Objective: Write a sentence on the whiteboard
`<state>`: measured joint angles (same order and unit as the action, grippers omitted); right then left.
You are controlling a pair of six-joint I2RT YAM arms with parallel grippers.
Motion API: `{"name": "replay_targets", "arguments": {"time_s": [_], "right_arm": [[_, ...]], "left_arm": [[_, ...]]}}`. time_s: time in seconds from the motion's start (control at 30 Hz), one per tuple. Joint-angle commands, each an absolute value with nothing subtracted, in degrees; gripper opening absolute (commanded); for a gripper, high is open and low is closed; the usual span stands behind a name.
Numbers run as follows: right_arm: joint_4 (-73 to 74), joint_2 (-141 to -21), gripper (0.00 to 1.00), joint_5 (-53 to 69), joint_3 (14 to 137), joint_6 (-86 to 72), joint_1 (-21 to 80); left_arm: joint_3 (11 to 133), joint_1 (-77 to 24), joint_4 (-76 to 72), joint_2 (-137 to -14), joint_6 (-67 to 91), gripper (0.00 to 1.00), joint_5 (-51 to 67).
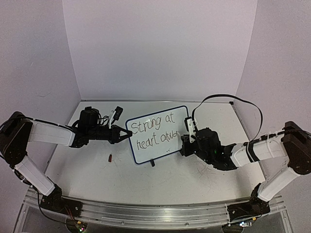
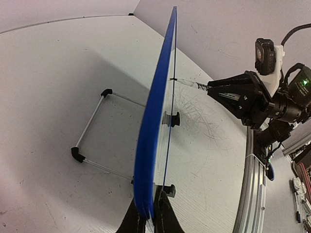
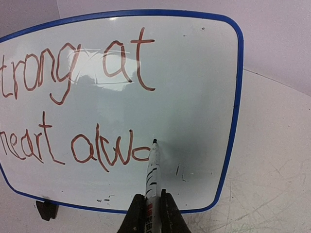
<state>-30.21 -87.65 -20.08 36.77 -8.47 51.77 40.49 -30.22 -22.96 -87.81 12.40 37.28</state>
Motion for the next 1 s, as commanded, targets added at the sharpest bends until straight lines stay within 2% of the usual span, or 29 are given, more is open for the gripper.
{"name": "replay_targets", "arguments": {"time_s": [0.0, 0.43, 0.67, 0.97], "right_arm": [[-29.0, -87.17, 0.0, -18.87, 36.58, -9.72, 51.36], [-27.24, -85.59, 0.0, -20.96, 35.17, -9.68, 51.39], [-32.55, -77.67, 0.0, -19.26, 31.4, -6.76, 51.24], [-33.75, -83.18, 0.0, -16.87, 36.58, -5.02, 50.47]], "left_arm": [[40.96, -29.44, -19.25, -87.84, 8.41, 0.0, 30.39], [40.92, -29.44, -19.12, -87.67, 8.58, 0.0, 30.32], [40.75, -29.44, -19.15, -87.71, 8.53, 0.0, 30.1], [41.11, -29.46, -19.07, -87.73, 8.59, 0.0, 30.36]]}}
